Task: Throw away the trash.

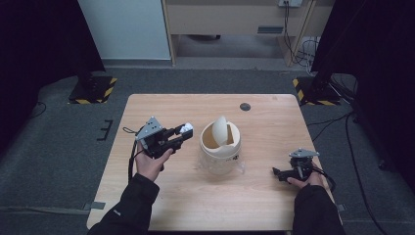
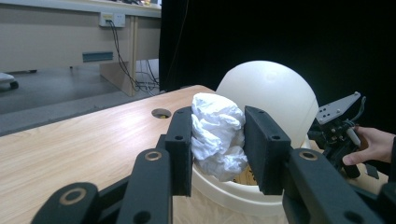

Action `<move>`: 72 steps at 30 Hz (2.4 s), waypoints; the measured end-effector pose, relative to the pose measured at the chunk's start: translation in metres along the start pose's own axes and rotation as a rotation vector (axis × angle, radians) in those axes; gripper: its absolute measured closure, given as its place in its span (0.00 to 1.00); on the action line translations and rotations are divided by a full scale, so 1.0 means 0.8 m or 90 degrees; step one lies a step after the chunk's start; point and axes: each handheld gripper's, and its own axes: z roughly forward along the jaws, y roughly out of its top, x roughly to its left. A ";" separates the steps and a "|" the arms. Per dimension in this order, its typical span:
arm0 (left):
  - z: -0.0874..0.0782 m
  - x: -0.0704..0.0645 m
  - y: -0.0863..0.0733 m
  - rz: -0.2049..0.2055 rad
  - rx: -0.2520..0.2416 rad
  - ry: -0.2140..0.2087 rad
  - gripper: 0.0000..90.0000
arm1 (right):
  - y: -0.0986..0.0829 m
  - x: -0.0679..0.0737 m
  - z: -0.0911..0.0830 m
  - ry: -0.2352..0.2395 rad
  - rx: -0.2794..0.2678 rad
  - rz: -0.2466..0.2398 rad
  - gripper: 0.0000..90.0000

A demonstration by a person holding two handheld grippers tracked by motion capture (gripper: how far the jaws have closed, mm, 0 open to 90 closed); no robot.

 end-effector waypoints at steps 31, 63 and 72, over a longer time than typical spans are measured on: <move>0.048 -0.006 -0.017 0.004 0.047 -0.028 0.70 | 0.000 0.000 0.000 0.000 0.000 0.000 0.01; 0.076 -0.006 -0.032 0.016 0.069 -0.048 0.63 | 0.000 0.000 0.000 0.001 0.000 0.001 0.01; 0.065 -0.006 -0.029 0.028 0.065 -0.046 0.55 | 0.000 0.000 0.000 0.000 0.000 0.001 0.01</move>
